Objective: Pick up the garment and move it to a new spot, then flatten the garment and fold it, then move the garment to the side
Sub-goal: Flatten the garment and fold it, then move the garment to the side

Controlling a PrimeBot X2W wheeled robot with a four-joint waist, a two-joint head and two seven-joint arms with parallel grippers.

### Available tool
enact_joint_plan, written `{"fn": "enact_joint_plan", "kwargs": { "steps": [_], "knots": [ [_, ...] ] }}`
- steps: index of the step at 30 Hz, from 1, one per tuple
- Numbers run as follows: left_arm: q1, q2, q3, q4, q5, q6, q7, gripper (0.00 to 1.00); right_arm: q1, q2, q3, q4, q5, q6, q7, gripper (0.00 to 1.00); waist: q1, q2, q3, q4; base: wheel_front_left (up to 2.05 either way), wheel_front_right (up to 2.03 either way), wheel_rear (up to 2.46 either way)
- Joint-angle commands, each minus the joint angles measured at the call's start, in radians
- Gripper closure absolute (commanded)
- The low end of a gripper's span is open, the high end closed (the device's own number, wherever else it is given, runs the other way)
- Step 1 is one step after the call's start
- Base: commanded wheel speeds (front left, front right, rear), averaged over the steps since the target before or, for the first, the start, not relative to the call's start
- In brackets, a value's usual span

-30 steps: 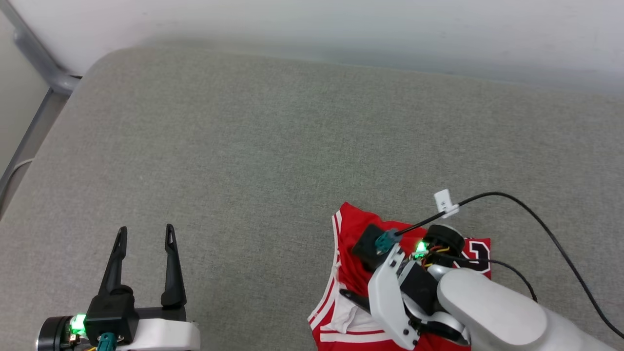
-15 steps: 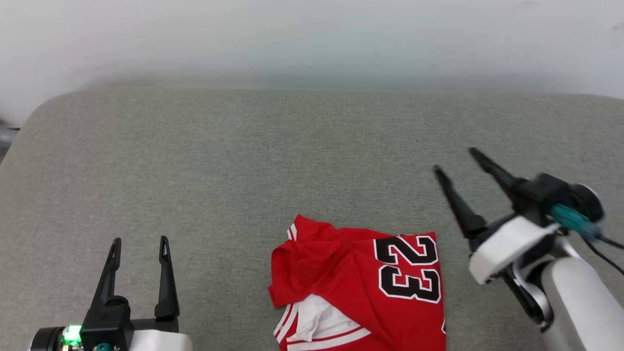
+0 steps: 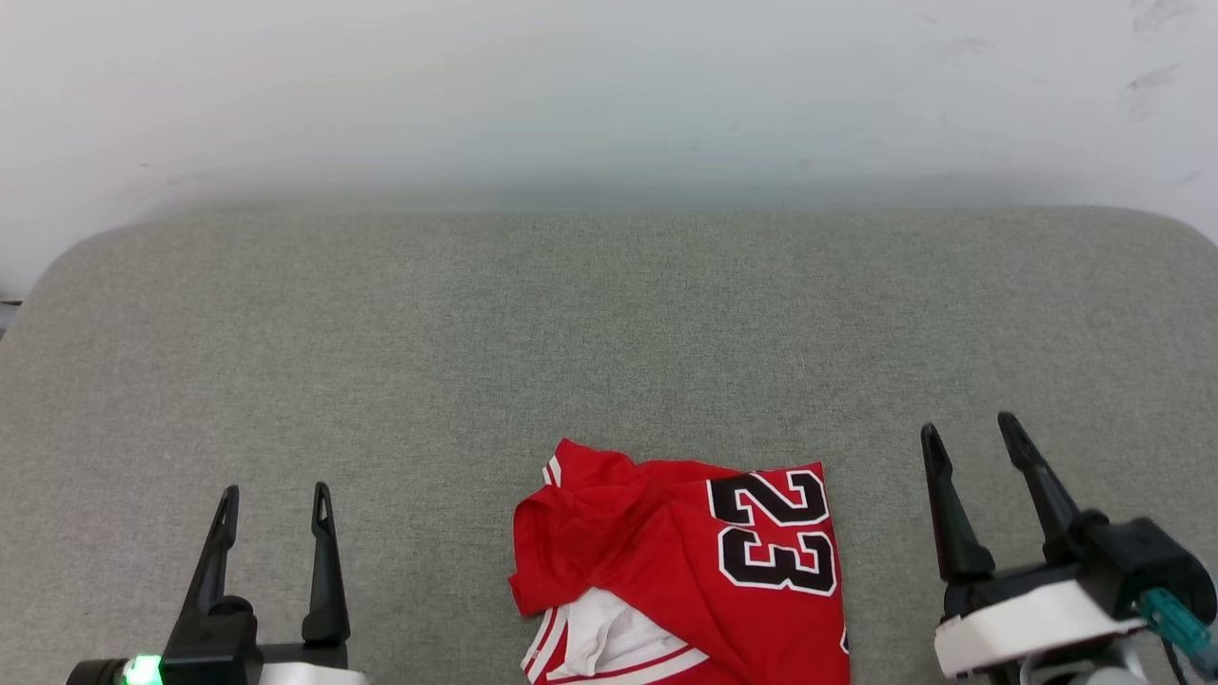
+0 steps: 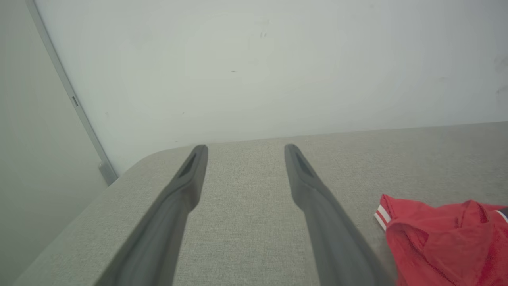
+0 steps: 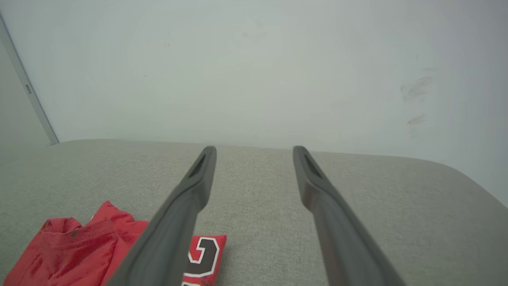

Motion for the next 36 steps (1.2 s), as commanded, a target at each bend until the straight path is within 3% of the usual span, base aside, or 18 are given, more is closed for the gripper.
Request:
{"fn": "enact_joint_plan", "kwargs": {
  "steps": [1,22,28,32,36],
  "knots": [
    [0.017,0.001,-0.003,0.002,-0.004,-0.001,-0.002,0.0,0.037,0.016,-0.014,-0.011,0.002,-0.001,-0.008,0.0,0.0,-0.0001,-0.009,-0.001,0.0,0.0,0.0],
    [0.043,0.014,-0.015,0.035,-0.011,-0.019,-0.002,0.0,0.129,0.033,-0.028,-0.039,0.036,-0.001,0.004,0.0,0.0,-0.0001,-0.033,0.0,0.0,0.0,0.0],
    [0.041,0.012,-0.009,0.041,-0.016,-0.018,-0.002,0.0,0.047,0.032,-0.021,-0.059,0.007,-0.001,0.02,0.0,0.0,-0.0001,-0.03,-0.002,0.0,0.0,0.0],
    [0.04,0.011,-0.012,0.047,-0.015,-0.021,-0.002,0.0,-0.046,-0.02,0.014,-0.079,0.009,-0.001,0.081,0.0,0.0,-0.0001,-0.034,0.001,0.0,0.0,0.0],
    [0.038,0.012,-0.012,0.051,-0.014,-0.022,-0.002,0.0,-0.153,-0.097,0.095,-0.076,0.064,-0.001,0.216,0.0,0.0,-0.0001,-0.036,0.009,0.0,0.0,0.0]
  ]
}}
